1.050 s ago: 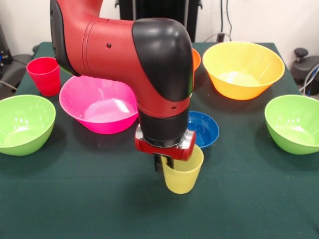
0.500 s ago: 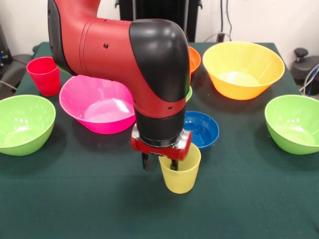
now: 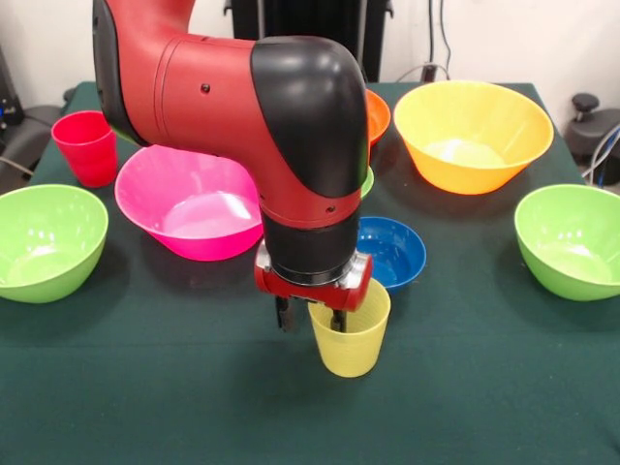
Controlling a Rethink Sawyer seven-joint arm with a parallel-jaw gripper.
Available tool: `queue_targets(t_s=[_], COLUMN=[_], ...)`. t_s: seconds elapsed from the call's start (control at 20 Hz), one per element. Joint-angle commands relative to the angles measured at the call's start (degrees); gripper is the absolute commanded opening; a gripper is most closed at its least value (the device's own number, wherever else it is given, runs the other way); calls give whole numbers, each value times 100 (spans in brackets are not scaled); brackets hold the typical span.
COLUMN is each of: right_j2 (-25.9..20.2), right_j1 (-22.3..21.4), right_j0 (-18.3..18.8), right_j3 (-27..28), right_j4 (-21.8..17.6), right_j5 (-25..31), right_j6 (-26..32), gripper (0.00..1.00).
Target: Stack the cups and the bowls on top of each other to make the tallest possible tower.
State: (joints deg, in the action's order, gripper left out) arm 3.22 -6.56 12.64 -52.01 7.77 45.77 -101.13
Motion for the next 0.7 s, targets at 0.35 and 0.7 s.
queue_targets(t_s=[0.35,0.7], right_j2=[-395,-371], right_j1=[-313,-995], right_j0=[29,99], right_j3=[-514,-1138], right_j4=[200,311], right_j5=[385,685], right_j6=[-646,-564], gripper=[100,100])
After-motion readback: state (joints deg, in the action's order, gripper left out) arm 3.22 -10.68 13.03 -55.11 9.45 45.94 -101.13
